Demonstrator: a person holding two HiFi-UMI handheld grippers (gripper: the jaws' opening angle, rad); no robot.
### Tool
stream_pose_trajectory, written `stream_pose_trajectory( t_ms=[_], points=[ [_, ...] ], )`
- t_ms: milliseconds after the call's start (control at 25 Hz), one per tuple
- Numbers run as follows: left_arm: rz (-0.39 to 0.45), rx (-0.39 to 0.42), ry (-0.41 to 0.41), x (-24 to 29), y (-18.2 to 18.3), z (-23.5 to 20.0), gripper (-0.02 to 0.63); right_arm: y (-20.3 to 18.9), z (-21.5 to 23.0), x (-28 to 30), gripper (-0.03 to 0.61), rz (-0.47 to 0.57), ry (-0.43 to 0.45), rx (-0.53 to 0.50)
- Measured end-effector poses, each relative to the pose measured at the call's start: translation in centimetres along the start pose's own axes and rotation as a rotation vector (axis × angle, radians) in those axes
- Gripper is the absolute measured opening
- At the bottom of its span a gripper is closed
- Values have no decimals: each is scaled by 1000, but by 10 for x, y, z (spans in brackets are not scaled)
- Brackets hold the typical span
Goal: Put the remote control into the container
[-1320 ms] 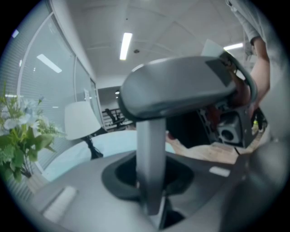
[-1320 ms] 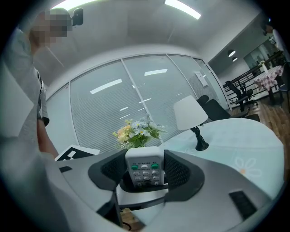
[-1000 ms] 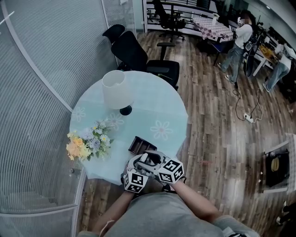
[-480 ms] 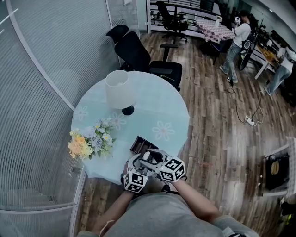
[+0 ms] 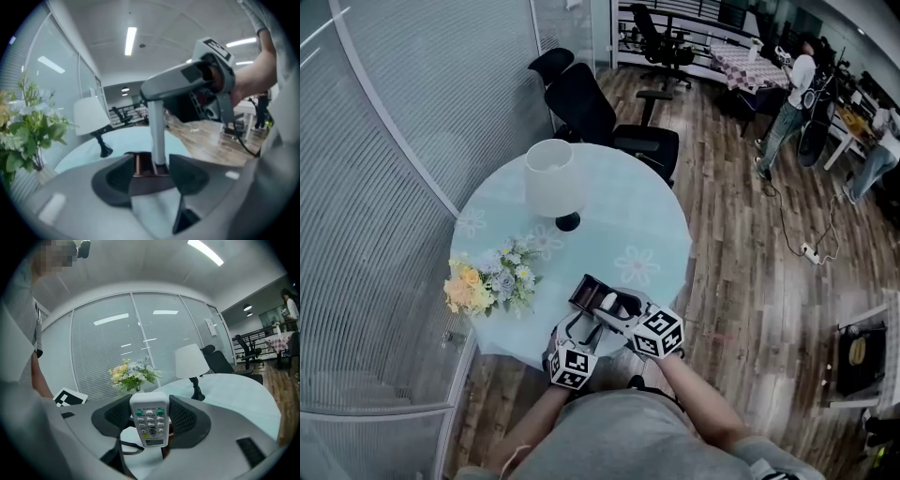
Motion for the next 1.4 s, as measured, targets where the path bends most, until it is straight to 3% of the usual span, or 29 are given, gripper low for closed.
stream_pose_trajectory(
  t_ms=[120, 200, 320, 360, 1400],
  points=[
    [2, -10, 17, -4, -2, -3, 225, -2, 4, 3, 259, -16, -7, -20],
    [14, -19, 33, -8, -2, -8, 186, -4, 7, 6, 259, -25, -11, -28],
    [40, -45, 50, -14, -1, -15, 20, -6, 12, 10, 258, -35, -15, -29],
    [46, -56, 54, -15, -1, -16, 0, -7, 14, 12, 258, -37, -15, -29],
    [10, -159, 132, -34, -33, -46, -2, -51, 46, 59, 259, -199, 30, -159]
  ],
)
Point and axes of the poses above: the fingertips, and each gripper's own axes: x forward along the fingers, z to its right, y out of its top, the point moved 5 cm from there along -x, backward along the fingers, and after that the axes turned 5 degrees about z, right-handed, at the moved point
